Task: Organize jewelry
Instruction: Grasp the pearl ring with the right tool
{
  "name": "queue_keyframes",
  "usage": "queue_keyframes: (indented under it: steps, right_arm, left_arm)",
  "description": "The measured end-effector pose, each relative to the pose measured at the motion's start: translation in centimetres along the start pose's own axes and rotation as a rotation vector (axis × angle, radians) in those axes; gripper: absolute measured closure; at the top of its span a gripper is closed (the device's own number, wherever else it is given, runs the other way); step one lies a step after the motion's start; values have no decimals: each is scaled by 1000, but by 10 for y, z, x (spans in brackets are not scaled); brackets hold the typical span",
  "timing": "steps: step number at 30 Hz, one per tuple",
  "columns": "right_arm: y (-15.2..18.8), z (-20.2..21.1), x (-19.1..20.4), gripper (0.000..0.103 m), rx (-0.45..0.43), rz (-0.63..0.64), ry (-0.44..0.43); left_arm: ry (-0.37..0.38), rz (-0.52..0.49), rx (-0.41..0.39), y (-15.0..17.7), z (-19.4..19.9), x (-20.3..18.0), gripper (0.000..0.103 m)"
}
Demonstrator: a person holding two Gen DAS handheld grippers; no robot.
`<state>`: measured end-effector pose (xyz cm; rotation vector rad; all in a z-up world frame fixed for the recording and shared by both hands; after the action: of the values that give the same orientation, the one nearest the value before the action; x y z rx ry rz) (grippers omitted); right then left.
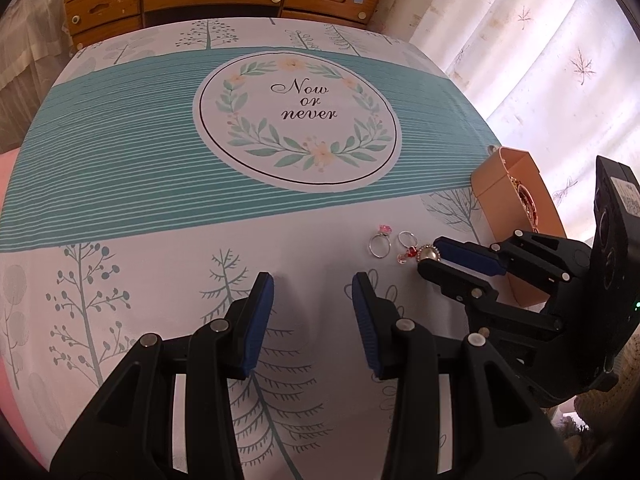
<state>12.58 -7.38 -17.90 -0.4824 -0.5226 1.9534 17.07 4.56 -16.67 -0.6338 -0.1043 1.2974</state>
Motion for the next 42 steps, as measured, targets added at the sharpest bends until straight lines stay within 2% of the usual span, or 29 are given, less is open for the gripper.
queue_keyframes:
  steps: [1, 8, 16, 26, 30, 34, 36, 42]
  right_arm:
    - [2, 1, -1, 89, 0, -7, -1]
    - [9, 25, -3, 89, -28, -65, -16]
    - [33, 33, -5, 89, -14, -145, -43]
    - [42, 37, -18, 89, -25, -224, -67]
    - [45, 43, -20, 89, -39, -237, -80]
    - [47, 50, -21, 89, -56, -256, -97]
    - [45, 56, -24, 89, -71, -264, -101]
    - [41, 88, -34, 89, -138, -298, -121]
  left_arm:
    - [1, -5, 1, 0, -1, -1, 66]
    - [20, -88, 30, -2, -16, -23, 66]
    - [11, -172, 38, -11, -35, -45, 66]
    - [-86, -259, 9, -16, -47, -61, 66]
    - [-120, -269, -6, -19, -47, -60, 90]
    - [-135, -275, -14, -19, -47, -60, 92]
    - [-148, -278, -28, -20, -44, -61, 99]
    - [-145, -251, -69, -30, -18, -70, 99]
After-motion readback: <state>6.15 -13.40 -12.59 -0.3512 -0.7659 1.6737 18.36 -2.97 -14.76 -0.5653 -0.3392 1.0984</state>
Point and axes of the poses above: each gripper's, at about its wrist camera, not at the fingertips, and z roughly against the way its jaws point, x to its left, y to its underside, the point moved 8 cm from there along -z, roughly the way its jaws point, and after that the axes turned 4 degrees about -x, right-handed, at the moved point
